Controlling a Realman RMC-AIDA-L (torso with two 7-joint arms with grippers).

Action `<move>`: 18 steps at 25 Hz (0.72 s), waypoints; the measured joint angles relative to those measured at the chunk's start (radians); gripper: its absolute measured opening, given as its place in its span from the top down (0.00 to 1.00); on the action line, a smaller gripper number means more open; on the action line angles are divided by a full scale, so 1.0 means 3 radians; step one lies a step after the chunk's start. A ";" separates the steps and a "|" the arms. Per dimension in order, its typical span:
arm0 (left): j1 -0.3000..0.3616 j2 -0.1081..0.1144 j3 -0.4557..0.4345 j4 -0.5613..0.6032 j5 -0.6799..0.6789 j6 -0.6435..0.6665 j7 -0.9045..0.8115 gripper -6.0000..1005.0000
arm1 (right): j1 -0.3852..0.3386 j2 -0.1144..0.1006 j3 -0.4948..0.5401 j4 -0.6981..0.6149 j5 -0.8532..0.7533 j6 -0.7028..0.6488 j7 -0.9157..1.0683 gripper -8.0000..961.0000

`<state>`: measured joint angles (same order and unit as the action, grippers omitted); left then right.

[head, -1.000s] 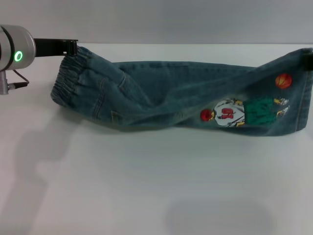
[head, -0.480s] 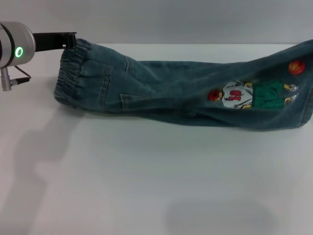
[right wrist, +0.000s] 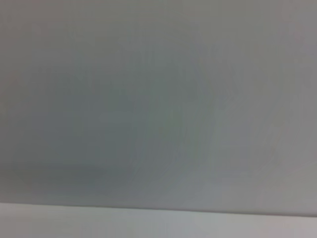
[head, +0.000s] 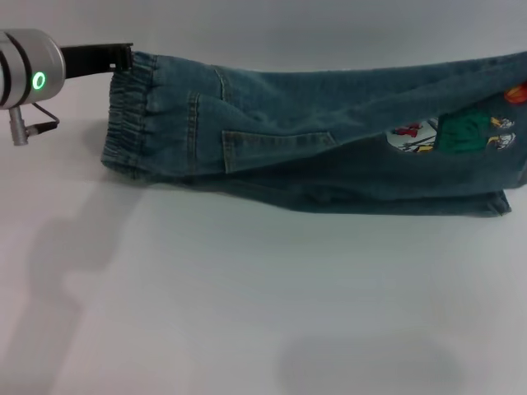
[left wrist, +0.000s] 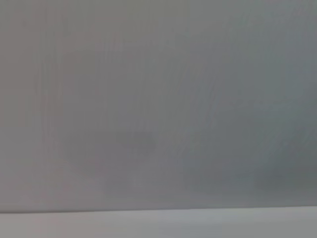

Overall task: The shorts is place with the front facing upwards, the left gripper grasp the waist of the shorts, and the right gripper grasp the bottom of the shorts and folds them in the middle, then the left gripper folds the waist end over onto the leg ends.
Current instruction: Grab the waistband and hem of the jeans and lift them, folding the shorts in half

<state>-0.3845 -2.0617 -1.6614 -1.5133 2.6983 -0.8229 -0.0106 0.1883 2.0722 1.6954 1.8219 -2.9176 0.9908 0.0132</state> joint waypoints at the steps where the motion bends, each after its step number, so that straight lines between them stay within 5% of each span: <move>1: -0.0018 0.0000 0.0006 0.0020 0.0000 0.0026 0.0000 0.97 | 0.0005 0.0001 0.0021 -0.0011 0.0000 -0.0018 -0.0024 0.99; 11: -0.0143 0.0004 0.0014 0.0238 -0.0039 0.0210 0.0024 0.97 | 0.0054 -0.0002 0.0181 -0.0515 0.0006 -0.0691 -0.0311 0.96; 12: -0.0211 0.0006 0.0106 0.0569 -0.0042 0.0754 0.0068 0.97 | 0.0070 -0.0002 0.0180 -0.0625 0.0008 -0.0798 -0.0382 0.96; 16: -0.0216 0.0007 0.0223 0.0733 -0.0043 0.1110 0.0128 0.97 | 0.0119 0.0004 0.0152 -0.1067 0.0010 -0.1330 -0.0562 0.93; 18: -0.0298 0.0009 0.0429 0.1114 -0.0039 0.1806 0.0177 0.96 | 0.0172 -0.0003 0.0169 -0.1228 0.0010 -0.1478 -0.0585 0.92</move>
<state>-0.4739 -2.0591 -1.5327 -1.1791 2.6864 -0.2811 0.0426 0.2400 2.0713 1.7463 1.4536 -2.9147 0.5474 -0.1624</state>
